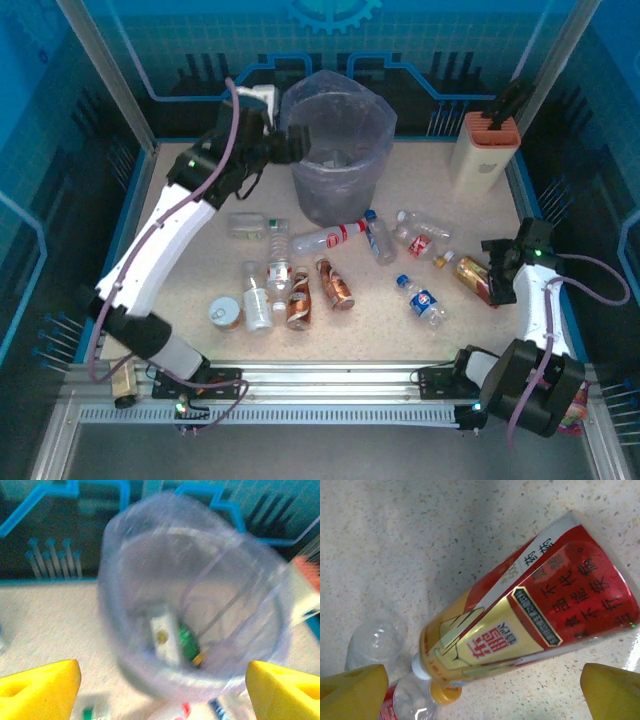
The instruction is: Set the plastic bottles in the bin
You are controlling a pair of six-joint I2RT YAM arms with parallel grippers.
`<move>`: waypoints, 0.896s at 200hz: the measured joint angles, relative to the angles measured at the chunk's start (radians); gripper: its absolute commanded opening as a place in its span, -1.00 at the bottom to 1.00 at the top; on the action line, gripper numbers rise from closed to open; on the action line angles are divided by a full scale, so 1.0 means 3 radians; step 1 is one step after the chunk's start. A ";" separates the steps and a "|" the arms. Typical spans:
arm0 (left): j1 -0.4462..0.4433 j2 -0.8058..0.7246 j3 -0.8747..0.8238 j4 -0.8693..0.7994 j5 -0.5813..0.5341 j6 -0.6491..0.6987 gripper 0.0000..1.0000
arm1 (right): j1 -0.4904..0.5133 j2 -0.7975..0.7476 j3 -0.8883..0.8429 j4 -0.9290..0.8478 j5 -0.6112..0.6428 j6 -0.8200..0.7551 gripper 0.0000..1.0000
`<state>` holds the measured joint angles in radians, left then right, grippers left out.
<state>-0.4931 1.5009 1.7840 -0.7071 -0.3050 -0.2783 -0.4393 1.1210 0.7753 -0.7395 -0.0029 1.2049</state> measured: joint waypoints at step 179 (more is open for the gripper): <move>0.0181 -0.1344 -0.2619 0.0134 0.0046 -0.0996 0.73 | -0.0003 0.0996 -0.0145 0.0660 0.0271 0.0487 0.86</move>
<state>-0.4389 1.0977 0.9981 -0.6670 -0.2913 -0.5770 -0.4400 1.4197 0.7319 -0.5415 0.0784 1.3510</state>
